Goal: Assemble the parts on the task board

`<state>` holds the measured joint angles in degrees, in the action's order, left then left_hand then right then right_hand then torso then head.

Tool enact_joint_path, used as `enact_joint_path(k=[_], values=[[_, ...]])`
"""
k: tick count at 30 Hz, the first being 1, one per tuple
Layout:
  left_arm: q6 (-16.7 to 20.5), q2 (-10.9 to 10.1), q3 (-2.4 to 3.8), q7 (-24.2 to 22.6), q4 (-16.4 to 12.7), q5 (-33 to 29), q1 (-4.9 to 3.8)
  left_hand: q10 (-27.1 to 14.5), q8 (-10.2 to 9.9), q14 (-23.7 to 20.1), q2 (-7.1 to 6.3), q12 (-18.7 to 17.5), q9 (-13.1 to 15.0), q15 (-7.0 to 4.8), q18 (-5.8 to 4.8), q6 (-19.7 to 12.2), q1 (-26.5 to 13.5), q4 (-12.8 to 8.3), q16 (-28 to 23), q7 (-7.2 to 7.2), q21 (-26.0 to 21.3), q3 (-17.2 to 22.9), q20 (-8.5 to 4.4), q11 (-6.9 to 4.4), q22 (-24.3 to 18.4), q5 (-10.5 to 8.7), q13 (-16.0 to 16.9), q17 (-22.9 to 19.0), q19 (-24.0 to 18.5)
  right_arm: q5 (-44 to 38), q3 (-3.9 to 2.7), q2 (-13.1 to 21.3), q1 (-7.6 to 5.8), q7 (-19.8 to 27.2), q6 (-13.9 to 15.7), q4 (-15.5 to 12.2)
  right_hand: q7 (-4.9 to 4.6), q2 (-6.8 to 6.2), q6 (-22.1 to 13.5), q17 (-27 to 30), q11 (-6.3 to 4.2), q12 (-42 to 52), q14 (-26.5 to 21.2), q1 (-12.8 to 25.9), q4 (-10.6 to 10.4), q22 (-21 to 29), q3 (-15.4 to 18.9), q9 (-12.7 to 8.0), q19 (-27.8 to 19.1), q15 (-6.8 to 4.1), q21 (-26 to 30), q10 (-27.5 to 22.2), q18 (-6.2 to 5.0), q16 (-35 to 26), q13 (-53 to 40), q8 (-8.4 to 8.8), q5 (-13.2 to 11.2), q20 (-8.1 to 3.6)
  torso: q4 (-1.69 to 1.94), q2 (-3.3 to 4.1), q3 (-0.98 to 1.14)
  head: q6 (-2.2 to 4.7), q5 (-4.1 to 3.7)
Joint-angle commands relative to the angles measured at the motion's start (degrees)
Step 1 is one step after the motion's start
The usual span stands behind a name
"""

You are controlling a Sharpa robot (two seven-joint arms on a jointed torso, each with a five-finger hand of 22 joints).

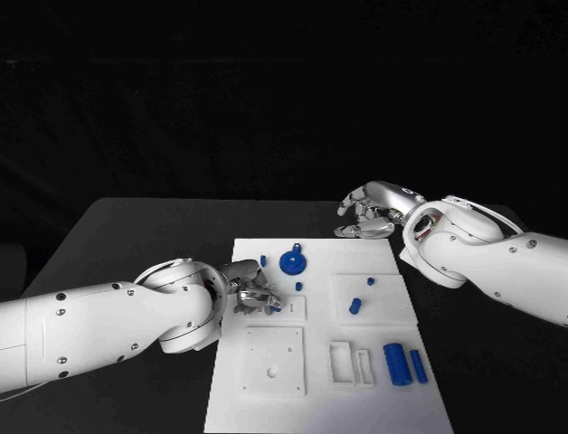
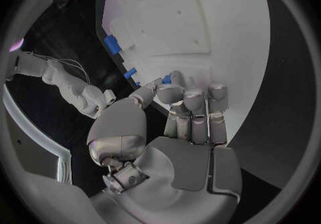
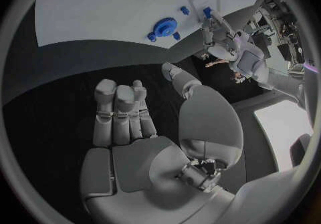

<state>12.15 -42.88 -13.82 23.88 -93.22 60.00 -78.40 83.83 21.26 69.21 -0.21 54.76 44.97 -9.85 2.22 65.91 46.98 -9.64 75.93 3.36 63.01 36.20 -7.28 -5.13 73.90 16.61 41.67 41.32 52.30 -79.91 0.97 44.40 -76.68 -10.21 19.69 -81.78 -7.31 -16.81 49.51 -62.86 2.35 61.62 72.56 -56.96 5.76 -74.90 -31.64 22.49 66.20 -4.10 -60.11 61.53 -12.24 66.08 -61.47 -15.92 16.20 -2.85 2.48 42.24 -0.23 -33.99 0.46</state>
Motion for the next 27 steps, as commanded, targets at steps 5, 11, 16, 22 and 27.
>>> enact_joint_path(k=[5, 11, 16, 22, 27], values=[[-1.44, 0.50, 0.00, -0.37, -0.26, -0.33, 0.07, -2.87, -0.21, 0.55, 1.03, 0.42, 0.09, -2.83, 0.63, 5.59, 0.48, -0.79, 0.38, -4.51, 0.34, 0.04, -8.57, -2.29, -0.11, 0.12, -0.13, -0.15, -0.40, -0.19, -0.03, -0.05, -0.03, 0.22, -0.74, 0.01, -1.34, -0.06, -1.10, 0.08, -0.25, 0.18, 0.19, -0.47, -0.50, -0.32, 0.01, 0.07, -0.02, -0.11, 0.32, 0.12, -2.76, -0.26, 0.07, -0.38, 0.41, -0.28, 0.00, -0.01, -0.01, -0.09, 0.00], [-1.43, 0.68, 0.01, -0.37, -0.25, -0.26, 0.07, -2.91, -0.23, 0.52, 1.46, 0.48, 0.10, -2.83, 0.64, 5.60, 0.51, -1.00, 0.46, -4.51, 0.45, 0.12, -8.56, -2.30, -0.19, 0.12, -0.19, -0.25, -0.46, -0.19, -0.03, -0.08, -0.03, 0.24, -0.79, -0.01, -1.34, -0.06, -1.10, 0.09, -0.25, 0.19, 0.19, -0.46, -0.53, -0.33, 0.03, 0.07, -0.01, -0.11, 0.33, 0.12, -2.76, -0.26, 0.08, -0.38, 0.47, -0.28, 0.00, 0.00, 0.02, -0.10, -0.02], [-1.46, 0.72, 0.02, -0.33, -0.26, -0.25, 0.07, -2.96, -0.25, 0.47, 2.04, 0.61, 0.12, -2.81, 0.63, 5.62, 0.19, -1.33, 0.64, -4.50, 0.65, 0.15, -8.52, -2.30, -0.35, 0.91, -0.30, -0.44, -0.59, -0.19, -0.03, -0.06, -0.03, 0.22, -0.79, -0.01, -1.34, -0.05, -1.10, 0.09, -0.25, 0.20, 0.19, -0.47, -0.54, -0.33, 0.03, 0.07, -0.01, -0.11, 0.33, 0.12, -2.76, -0.26, 0.09, -0.38, 0.50, -0.28, -0.01, 0.00, -0.01, -0.12, -0.03], [-1.41, 0.83, 0.03, -0.35, -0.29, -0.13, 0.07, -2.99, -0.27, 0.44, 2.33, 0.69, 0.13, -2.80, 0.65, 5.64, 0.06, -1.63, 0.76, -4.51, 0.78, 0.25, -8.51, -2.30, -0.46, 1.52, -0.37, -0.56, -0.68, -0.19, -0.03, -0.09, -0.03, 0.24, -0.85, 0.02, -1.34, -0.05, -1.10, 0.09, -0.25, 0.21, 0.18, -0.48, -0.55, -0.34, 0.04, 0.07, -0.01, -0.11, 0.34, 0.11, -2.76, -0.27, 0.11, -0.38, 0.55, -0.28, 0.02, 0.00, -0.01, -0.12, -0.09], [-1.52, 0.86, 0.05, -0.44, -0.20, -0.11, 0.06, -3.01, -0.28, 0.39, 3.23, 0.95, 0.17, -2.74, 0.62, 5.73, -0.94, -2.30, 1.07, -4.51, 1.10, 0.14, -8.46, -2.30, -0.73, 2.99, -0.51, -0.83, -0.87, -0.19, -0.03, -0.11, -0.03, 0.24, -0.95, 0.05, -1.34, -0.05, -1.10, 0.10, -0.25, 0.21, 0.18, -0.48, -0.56, -0.34, 0.05, 0.08, -0.01, -0.11, 0.35, 0.11, -2.76, -0.27, 0.12, -0.39, 0.59, -0.28, -0.01, 0.00, -0.03, -0.05, -0.15]])
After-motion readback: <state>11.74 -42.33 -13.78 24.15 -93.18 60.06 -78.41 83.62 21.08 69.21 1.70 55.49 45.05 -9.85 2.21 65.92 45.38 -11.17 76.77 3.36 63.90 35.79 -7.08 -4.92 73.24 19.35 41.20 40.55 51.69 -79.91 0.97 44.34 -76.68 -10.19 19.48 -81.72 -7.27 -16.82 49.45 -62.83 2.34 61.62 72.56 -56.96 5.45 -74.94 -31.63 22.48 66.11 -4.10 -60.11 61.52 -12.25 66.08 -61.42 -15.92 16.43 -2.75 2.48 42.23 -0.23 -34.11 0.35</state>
